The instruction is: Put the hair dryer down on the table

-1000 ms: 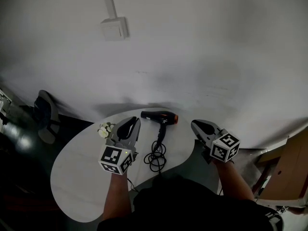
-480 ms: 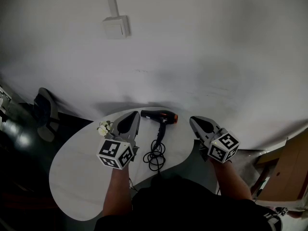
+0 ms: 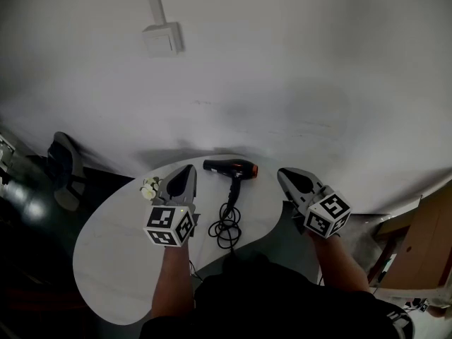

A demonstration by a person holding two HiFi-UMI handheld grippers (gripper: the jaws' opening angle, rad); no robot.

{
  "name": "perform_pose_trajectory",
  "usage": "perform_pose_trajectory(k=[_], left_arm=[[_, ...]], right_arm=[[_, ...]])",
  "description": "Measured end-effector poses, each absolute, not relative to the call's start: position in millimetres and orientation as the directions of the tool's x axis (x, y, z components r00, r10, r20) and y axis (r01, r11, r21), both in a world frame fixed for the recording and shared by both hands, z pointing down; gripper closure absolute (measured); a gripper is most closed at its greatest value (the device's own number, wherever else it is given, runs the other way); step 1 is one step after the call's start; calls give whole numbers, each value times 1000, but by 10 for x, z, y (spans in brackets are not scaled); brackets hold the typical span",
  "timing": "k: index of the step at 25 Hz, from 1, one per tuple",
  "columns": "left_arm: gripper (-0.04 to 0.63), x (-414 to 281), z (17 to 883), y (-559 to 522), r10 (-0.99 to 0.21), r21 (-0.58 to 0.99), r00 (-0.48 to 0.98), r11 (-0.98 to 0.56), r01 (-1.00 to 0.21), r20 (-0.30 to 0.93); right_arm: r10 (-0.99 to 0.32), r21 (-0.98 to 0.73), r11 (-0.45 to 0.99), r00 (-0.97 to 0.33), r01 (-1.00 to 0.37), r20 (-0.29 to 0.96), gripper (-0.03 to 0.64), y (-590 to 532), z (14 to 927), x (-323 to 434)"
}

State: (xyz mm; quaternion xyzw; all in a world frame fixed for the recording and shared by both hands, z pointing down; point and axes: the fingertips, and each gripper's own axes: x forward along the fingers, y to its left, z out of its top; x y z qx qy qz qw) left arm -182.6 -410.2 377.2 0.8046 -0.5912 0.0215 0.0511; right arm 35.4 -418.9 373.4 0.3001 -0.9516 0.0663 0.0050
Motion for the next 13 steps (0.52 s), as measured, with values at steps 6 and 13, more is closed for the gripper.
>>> perform_pose_trajectory(k=[6,13], left_arm=[[584,-1770,3886,-4091,-944,77,309,-301,-950,115],[584,-1689,4022,-4136,-936,103,317,-303,-947,157]], right_arm=[[-588,-134,795,-806,-591,68,606,-4175,3811,469],[-586,-131,796,-807,-590,72,606,-4171,3826,551]])
